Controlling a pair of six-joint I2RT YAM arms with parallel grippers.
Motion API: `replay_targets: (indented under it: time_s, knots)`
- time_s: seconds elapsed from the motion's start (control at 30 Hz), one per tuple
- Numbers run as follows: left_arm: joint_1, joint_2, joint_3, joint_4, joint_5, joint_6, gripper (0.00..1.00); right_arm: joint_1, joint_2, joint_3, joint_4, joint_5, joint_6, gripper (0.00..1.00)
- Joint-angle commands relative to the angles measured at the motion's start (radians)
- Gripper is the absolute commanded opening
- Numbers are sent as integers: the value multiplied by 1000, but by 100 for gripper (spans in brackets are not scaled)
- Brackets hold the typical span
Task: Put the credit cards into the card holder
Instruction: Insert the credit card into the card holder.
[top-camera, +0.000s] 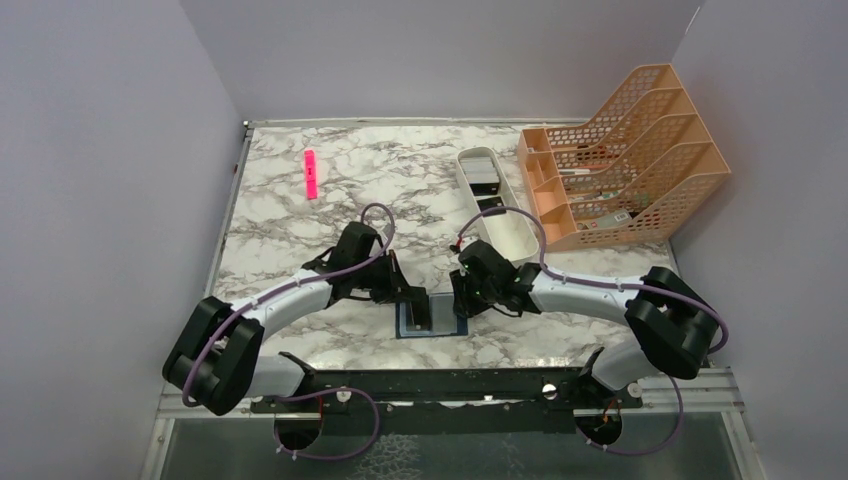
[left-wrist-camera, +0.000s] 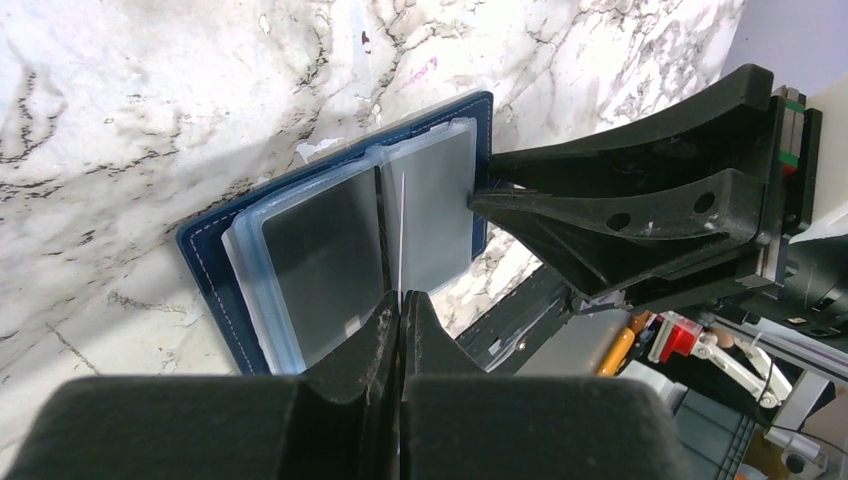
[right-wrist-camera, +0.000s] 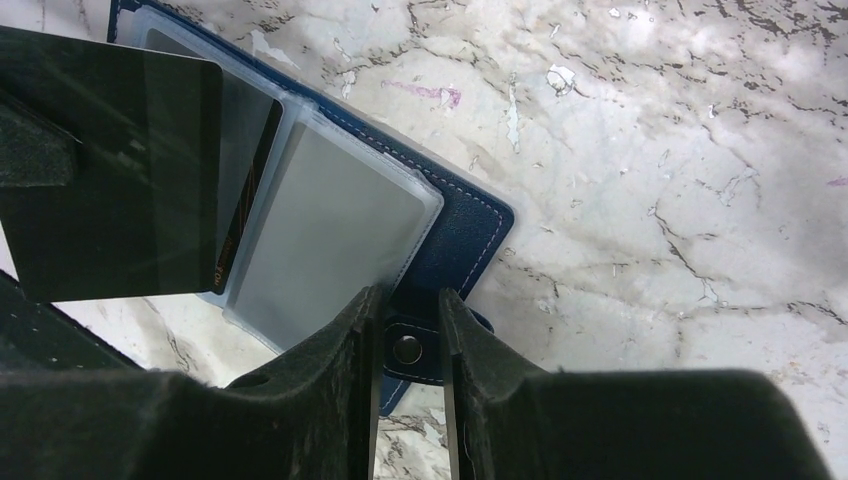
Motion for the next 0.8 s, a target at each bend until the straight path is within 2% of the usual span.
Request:
replay_targets:
  time_s: [0.0, 0.4, 0.77]
  knots:
    - [-13, 23, -11, 39, 7, -3, 0, 4, 13, -29, 14, 37, 17, 29]
    - [-32, 99, -12, 76, 5, 7, 0, 4, 7, -39, 26, 32, 16, 28]
    - [-33, 88, -21, 85, -2, -17, 0, 4, 23, -52, 37, 30, 7, 27]
